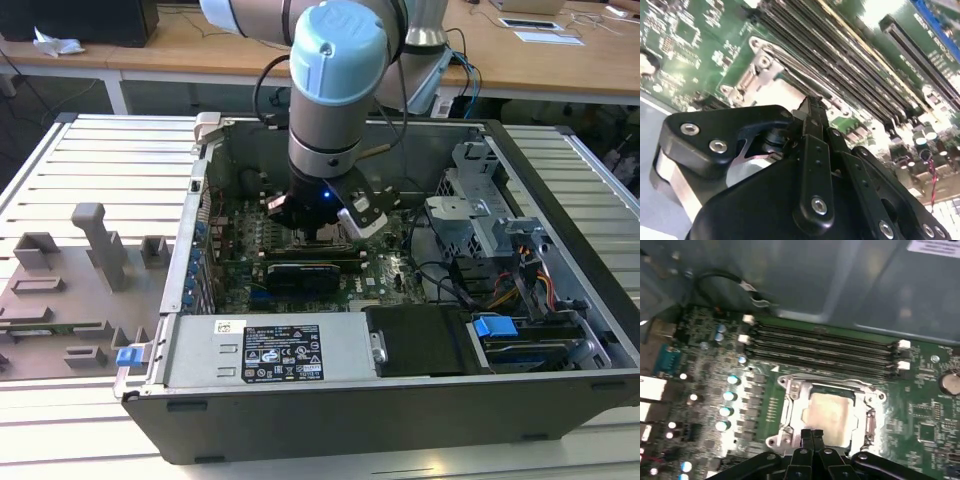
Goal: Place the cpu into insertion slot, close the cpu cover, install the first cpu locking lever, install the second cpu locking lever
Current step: 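Install the second cpu locking lever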
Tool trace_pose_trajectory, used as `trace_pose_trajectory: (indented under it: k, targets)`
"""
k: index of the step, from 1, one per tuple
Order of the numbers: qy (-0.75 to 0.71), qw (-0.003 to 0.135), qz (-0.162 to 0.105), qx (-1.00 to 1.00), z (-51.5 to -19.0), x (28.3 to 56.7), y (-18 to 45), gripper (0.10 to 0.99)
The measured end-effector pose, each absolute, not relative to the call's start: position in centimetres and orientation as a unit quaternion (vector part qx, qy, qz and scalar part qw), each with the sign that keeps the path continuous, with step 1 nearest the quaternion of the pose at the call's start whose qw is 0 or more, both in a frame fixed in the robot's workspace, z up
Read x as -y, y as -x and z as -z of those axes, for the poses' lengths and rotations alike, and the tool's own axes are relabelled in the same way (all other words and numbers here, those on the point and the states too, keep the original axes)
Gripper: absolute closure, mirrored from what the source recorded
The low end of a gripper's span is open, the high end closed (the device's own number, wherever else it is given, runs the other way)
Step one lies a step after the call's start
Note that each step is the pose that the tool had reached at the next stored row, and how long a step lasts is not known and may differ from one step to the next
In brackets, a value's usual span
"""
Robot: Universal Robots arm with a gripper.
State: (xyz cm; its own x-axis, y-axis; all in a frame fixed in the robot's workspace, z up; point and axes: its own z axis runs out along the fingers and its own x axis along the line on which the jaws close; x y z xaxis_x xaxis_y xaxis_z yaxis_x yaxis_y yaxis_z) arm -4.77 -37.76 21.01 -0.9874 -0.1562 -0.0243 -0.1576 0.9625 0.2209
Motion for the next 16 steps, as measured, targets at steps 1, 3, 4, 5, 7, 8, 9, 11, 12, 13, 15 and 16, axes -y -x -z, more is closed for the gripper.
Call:
trace_pose_trajectory:
  k: [1, 3, 4, 5, 7, 8, 9, 11, 12, 13, 15, 16]
  targets:
    - [0.079, 0.002, -0.091, -0.993, -21.0, 37.4, 4.4, 0.980]
    - [0.079, 0.000, -0.074, -0.994, -21.0, 37.0, 4.2, 0.980]
    - [0.079, -0.001, -0.061, -0.995, -21.0, 36.8, 4.1, 0.980]
    - [0.079, -0.002, -0.051, -0.996, -21.0, 36.6, 4.0, 0.980]
    - [0.079, -0.004, -0.019, -0.997, -21.0, 35.8, 3.8, 0.980]
    - [0.079, -0.004, -0.018, -0.997, -21.3, 35.7, 3.7, 0.980]
    - [0.079, -0.004, -0.018, -0.997, -21.6, 35.6, 3.7, 0.980]
    - [0.079, -0.004, -0.018, -0.997, -22.5, 35.5, 3.7, 0.980]
    - [0.079, -0.004, -0.018, -0.997, -23.7, 35.5, 3.7, 0.980]
    - [0.079, -0.004, -0.018, -0.997, -24.9, 35.5, 3.7, 0.980]
    - [0.079, -0.004, -0.018, -0.997, -25.8, 35.5, 3.7, 0.980]
    - [0.079, -0.004, -0.018, -0.997, -26.9, 35.5, 3.7, 0.980]
